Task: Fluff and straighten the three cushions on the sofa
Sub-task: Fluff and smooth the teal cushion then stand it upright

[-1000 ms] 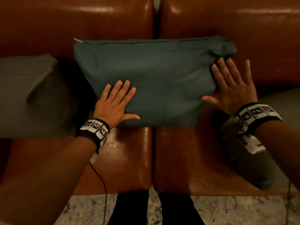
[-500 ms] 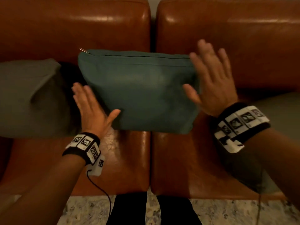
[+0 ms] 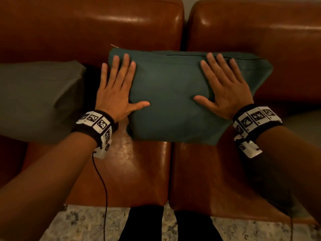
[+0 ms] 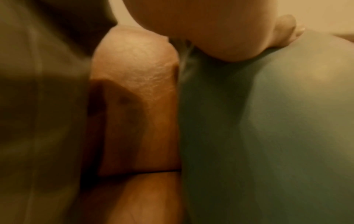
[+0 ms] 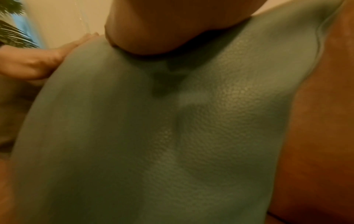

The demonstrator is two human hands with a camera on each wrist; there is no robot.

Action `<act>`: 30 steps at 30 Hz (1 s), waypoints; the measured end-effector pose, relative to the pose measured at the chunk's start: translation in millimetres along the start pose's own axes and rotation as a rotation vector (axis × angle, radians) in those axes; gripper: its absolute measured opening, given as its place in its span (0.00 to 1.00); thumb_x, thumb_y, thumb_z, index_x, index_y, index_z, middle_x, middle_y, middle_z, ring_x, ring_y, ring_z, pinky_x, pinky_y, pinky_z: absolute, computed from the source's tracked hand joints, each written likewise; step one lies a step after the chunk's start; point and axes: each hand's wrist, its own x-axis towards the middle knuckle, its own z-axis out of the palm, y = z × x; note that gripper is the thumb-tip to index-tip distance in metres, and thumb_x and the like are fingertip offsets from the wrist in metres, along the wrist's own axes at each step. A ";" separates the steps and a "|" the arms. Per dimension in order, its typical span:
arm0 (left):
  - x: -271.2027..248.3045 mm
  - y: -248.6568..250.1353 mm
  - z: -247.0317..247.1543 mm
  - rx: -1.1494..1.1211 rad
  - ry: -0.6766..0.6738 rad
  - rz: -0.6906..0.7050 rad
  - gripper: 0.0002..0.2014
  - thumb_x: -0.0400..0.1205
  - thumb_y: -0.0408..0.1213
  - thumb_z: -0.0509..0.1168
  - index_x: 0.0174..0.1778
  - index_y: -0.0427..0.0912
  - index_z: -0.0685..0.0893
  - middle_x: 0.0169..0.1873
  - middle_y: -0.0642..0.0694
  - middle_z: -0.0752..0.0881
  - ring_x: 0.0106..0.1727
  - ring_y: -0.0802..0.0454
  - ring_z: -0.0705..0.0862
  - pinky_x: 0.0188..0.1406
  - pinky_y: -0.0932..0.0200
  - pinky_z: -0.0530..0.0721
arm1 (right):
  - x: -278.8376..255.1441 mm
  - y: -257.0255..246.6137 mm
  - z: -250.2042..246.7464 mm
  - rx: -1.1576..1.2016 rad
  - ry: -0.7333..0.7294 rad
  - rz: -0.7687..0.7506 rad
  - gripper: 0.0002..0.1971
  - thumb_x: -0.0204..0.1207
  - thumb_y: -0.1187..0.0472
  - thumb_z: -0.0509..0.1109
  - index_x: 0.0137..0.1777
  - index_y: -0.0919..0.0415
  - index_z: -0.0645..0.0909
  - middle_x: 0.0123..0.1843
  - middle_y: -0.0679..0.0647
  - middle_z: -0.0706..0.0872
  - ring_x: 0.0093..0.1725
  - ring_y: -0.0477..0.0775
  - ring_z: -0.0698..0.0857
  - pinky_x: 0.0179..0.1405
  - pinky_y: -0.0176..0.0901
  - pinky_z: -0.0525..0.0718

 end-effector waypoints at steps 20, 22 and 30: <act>-59.7 36.7 -4.9 -1.079 -0.078 -0.577 0.62 0.64 0.57 0.86 0.89 0.63 0.54 0.76 0.69 0.72 0.73 0.76 0.72 0.75 0.68 0.72 | 41.4 -9.2 -79.0 0.483 -0.346 0.249 0.55 0.56 0.24 0.79 0.84 0.45 0.69 0.79 0.45 0.79 0.77 0.51 0.78 0.78 0.51 0.74; -48.9 33.6 -40.3 -0.978 0.007 -0.507 0.62 0.63 0.66 0.83 0.89 0.66 0.54 0.76 0.75 0.69 0.77 0.70 0.71 0.77 0.63 0.71 | 22.2 4.1 -87.8 0.664 -0.268 0.342 0.54 0.58 0.27 0.83 0.84 0.45 0.70 0.76 0.39 0.77 0.75 0.43 0.75 0.76 0.43 0.72; 9.6 47.7 -52.3 -0.388 0.024 -0.194 0.59 0.70 0.80 0.65 0.91 0.48 0.59 0.90 0.41 0.60 0.91 0.39 0.57 0.90 0.38 0.48 | -31.4 14.8 -37.4 1.030 -0.423 0.643 0.44 0.72 0.56 0.83 0.87 0.51 0.67 0.74 0.39 0.76 0.70 0.39 0.78 0.70 0.43 0.78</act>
